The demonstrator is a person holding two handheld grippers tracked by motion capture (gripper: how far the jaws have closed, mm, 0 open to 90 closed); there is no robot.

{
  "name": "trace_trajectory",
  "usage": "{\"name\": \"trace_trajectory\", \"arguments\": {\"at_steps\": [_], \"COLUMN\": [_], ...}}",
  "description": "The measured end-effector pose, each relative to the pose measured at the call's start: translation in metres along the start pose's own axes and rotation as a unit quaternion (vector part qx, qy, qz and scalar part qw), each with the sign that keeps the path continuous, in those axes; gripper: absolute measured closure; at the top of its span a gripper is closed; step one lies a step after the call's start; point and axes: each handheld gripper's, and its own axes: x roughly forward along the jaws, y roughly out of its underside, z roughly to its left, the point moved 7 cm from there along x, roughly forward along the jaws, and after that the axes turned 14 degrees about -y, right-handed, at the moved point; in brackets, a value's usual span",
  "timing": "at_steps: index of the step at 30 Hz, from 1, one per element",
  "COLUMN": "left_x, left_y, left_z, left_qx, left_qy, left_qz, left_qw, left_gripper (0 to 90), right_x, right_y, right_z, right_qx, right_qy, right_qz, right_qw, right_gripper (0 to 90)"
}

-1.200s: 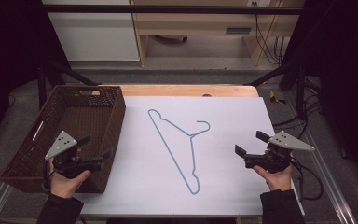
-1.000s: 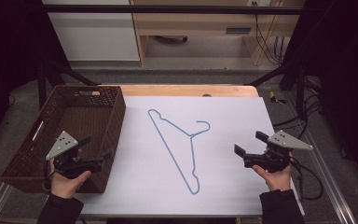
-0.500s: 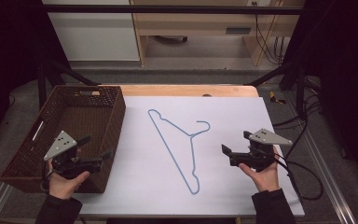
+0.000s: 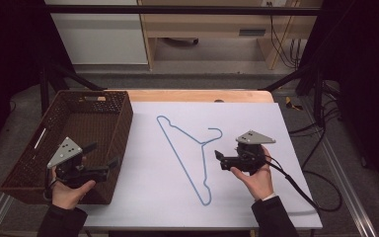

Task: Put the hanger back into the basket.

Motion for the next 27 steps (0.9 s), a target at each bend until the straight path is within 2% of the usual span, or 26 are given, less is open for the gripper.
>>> {"name": "trace_trajectory", "arguments": {"at_steps": [4, 7, 9, 15, 21, 27], "left_x": [0.0, -0.002, -0.002, -0.004, -0.005, -0.005], "left_y": [0.0, 0.0, -0.001, -0.001, -0.002, -0.003], "left_z": [0.0, 0.002, 0.002, 0.003, 0.003, 0.004], "left_qx": [0.0, -0.001, -0.001, -0.001, 0.002, -0.001], "left_qy": [-0.002, -0.003, -0.003, -0.003, -0.004, -0.003], "left_qz": [0.0, -0.002, -0.003, -0.004, -0.005, -0.006], "left_qw": [1.0, 1.0, 1.0, 1.0, 1.0, 1.0], "left_gripper": [6.2, 6.3, 6.3, 6.4, 6.6, 6.7], "right_x": [0.02, 0.035, 0.047, 0.064, 0.08, 0.094], "right_y": [0.001, 0.004, 0.005, 0.011, 0.028, 0.039], "right_z": [0.002, 0.003, 0.006, 0.006, 0.004, 0.003], "right_qx": [0.012, 0.008, 0.016, 0.024, 0.019, 0.025], "right_qy": [-0.003, 0.001, 0.0, -0.01, 0.008, 0.008], "right_qz": [0.011, 0.026, 0.031, 0.033, 0.068, 0.088], "right_qw": [0.9999, 0.9996, 0.9994, 0.9991, 0.9975, 0.9958], "right_gripper": [15.4, 18.8, 22.0, 27.1, 31.7, 40.3]}}
